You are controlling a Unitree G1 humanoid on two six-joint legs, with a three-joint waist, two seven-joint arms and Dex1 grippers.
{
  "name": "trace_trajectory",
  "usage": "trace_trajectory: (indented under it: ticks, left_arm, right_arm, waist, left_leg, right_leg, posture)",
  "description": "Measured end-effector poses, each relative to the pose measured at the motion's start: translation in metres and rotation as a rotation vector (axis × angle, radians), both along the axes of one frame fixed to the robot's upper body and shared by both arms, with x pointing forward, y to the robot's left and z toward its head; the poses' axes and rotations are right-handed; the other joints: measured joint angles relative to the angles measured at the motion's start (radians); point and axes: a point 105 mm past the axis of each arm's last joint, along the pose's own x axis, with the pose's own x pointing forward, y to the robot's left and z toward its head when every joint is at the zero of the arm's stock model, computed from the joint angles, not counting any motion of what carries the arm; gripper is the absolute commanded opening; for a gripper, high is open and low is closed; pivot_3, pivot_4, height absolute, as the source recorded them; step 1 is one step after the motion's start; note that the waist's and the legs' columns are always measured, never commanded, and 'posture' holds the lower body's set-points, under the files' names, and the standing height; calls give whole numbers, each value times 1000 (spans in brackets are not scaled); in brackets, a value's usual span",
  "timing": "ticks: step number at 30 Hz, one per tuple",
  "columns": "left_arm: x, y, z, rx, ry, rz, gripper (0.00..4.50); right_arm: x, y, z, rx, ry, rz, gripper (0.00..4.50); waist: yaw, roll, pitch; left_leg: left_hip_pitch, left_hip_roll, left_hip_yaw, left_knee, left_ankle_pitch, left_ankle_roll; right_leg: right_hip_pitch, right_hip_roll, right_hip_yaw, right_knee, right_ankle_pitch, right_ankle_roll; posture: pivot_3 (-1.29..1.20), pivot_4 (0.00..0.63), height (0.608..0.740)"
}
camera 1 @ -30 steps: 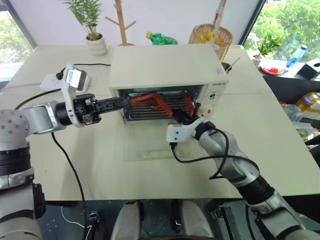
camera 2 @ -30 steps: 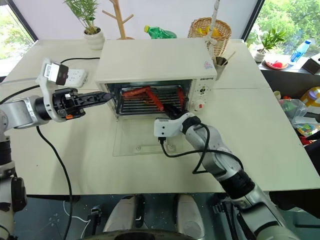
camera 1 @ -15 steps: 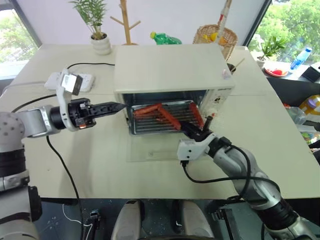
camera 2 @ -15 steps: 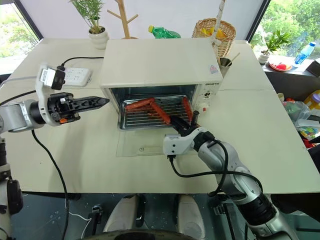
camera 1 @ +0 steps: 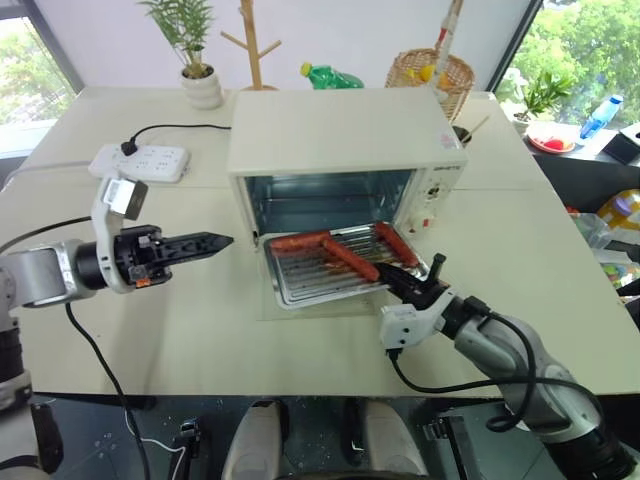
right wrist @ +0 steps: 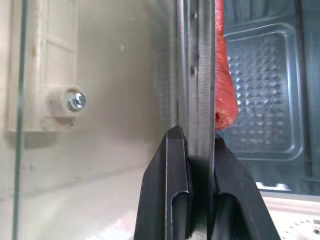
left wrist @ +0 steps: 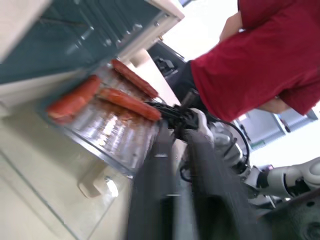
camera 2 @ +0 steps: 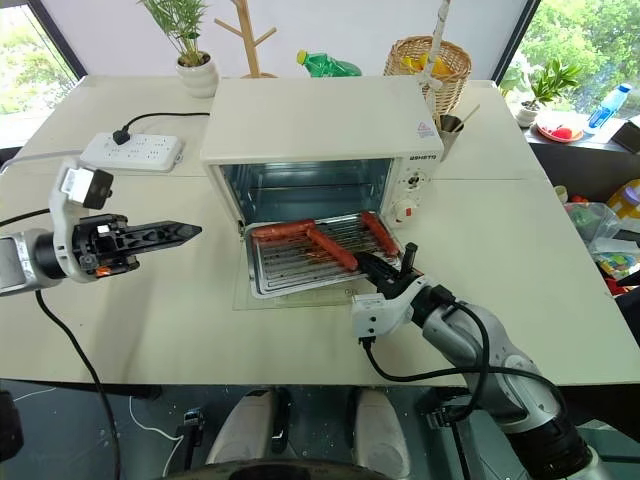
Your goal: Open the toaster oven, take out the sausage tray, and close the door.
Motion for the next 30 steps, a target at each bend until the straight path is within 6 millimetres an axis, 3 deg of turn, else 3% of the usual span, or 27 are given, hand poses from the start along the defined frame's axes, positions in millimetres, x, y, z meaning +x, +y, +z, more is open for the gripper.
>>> trace_trajectory:
  ticks: [5,15,25,30]
  left_arm:
    - [-8,5,-13,-30,84,8,4454]
    - [-29,-9,-34,-92,214,-35,4488]
    - [-19,-44,-54,-146,305,-50,4488]
    - [-13,-59,-54,-158,309,-91,4488]
  right_arm:
    - [-5,-8,5,6,-76,-11,0]
    - [-11,-17,10,-8,-133,-11,0]
    - [-13,-11,17,-9,-145,9,0]
    - [-10,-5,21,6,-148,20,0]
  waist:
    - [1,0,0]
    - [2,0,0]
    - [0,0,0]
    - [0,0,0]
  left_leg:
    - [0,0,0,0,0,0]
    - [0,-4,1,1,0,0]
    - [0,-4,2,1,0,0]
    - [0,-4,2,1,0,0]
  right_leg:
    - [0,-2,1,0,0,0]
    - [1,-11,1,0,0,0]
    - [1,-9,1,0,0,0]
    - [1,-7,0,0,0,1]
  posture:
    - [0,150,740]
    - [0,150,740]
    - [0,150,740]
    - [0,150,740]
